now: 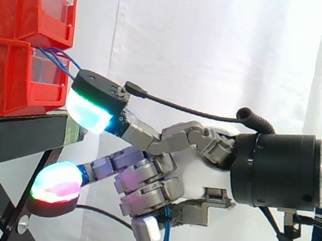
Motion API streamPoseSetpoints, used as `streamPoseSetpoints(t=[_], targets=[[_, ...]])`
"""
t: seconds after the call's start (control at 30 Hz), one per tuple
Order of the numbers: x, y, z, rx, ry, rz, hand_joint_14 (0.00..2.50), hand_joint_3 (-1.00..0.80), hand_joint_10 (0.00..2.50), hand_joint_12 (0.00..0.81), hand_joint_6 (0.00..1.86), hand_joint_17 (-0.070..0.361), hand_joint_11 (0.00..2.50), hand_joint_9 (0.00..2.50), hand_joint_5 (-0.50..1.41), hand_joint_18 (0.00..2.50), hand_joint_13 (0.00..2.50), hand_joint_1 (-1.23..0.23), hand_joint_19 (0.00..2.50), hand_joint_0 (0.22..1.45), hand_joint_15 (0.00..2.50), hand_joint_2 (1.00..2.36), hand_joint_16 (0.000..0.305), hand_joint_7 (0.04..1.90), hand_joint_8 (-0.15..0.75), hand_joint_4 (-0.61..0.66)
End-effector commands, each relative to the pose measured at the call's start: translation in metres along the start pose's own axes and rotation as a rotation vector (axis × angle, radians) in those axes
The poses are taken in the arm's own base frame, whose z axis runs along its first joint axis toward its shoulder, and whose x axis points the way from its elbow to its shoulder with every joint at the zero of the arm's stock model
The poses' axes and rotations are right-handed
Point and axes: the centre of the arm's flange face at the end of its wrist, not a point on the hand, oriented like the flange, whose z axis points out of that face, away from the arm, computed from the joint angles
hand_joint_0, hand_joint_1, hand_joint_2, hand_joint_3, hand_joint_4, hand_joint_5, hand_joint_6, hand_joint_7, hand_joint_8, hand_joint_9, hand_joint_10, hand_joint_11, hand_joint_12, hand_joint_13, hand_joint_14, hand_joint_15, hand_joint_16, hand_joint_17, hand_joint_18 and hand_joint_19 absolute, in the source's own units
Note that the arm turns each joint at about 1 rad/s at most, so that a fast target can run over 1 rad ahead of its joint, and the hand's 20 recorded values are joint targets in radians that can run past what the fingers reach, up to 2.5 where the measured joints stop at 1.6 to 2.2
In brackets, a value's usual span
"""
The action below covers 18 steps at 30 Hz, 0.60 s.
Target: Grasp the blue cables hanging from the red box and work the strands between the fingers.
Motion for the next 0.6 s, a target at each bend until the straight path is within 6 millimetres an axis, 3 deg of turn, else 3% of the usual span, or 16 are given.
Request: streamPoseSetpoints(t=[0.0,0.23,0.57], targets=[[-0.001,0.007,-0.006,0.037,0.001,0.074,2.5,-1.0,2.5,0.622,0.06,0.167,2.5,1.37,0.16,2.42,1.8,-0.55,0.66,0.77,1.61,1.0,0.222,1.36,0.548,0.3],[-0.009,0.045,-0.017,0.008,-0.015,0.071,2.5,-1.0,2.5,0.622,0.07,0.167,2.5,1.37,0.16,2.42,1.8,-0.55,0.66,0.77,1.61,1.0,0.222,1.35,0.548,0.3],[-0.015,0.049,-0.016,-0.002,-0.026,0.068,2.5,-1.0,2.5,0.622,0.07,0.167,2.5,1.37,0.15,2.42,1.8,-0.55,0.66,0.77,1.61,1.0,0.222,1.35,0.548,0.3]])
